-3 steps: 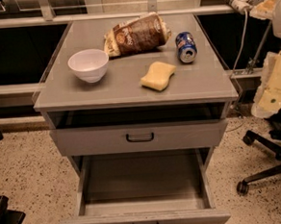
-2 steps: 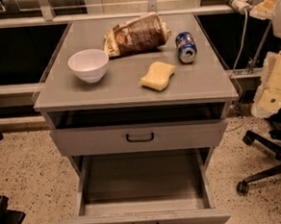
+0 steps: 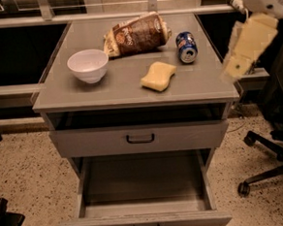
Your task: Place sponge into middle drawer
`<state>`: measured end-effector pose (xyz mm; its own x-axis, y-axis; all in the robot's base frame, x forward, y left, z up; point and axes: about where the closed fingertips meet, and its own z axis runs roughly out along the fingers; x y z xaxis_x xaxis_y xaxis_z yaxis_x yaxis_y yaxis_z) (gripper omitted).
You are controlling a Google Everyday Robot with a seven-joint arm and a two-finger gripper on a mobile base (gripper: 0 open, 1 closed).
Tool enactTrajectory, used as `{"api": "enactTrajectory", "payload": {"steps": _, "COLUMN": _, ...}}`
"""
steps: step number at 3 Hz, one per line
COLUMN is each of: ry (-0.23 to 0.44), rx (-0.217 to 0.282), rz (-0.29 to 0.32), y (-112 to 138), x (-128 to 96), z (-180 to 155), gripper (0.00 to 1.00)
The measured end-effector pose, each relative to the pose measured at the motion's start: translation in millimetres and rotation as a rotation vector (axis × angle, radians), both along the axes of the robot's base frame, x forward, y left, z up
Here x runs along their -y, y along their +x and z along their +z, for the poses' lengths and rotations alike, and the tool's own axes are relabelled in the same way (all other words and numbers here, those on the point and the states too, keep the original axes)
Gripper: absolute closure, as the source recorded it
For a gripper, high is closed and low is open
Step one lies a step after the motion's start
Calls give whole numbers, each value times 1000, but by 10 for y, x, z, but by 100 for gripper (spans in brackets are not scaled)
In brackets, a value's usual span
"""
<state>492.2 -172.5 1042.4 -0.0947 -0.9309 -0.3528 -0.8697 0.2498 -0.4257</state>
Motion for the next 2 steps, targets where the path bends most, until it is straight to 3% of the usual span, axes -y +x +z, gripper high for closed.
{"api": "enactTrajectory", "payload": {"steps": 1, "ry": 123, "rx": -7, "rz": 88, "y": 601, "x": -362, "z": 69, "gripper": 0}}
{"api": "enactTrajectory", "payload": {"steps": 2, "ry": 224, "rx": -67, "rz": 126, "y": 1067, "x": -618, "z": 3, "gripper": 0}}
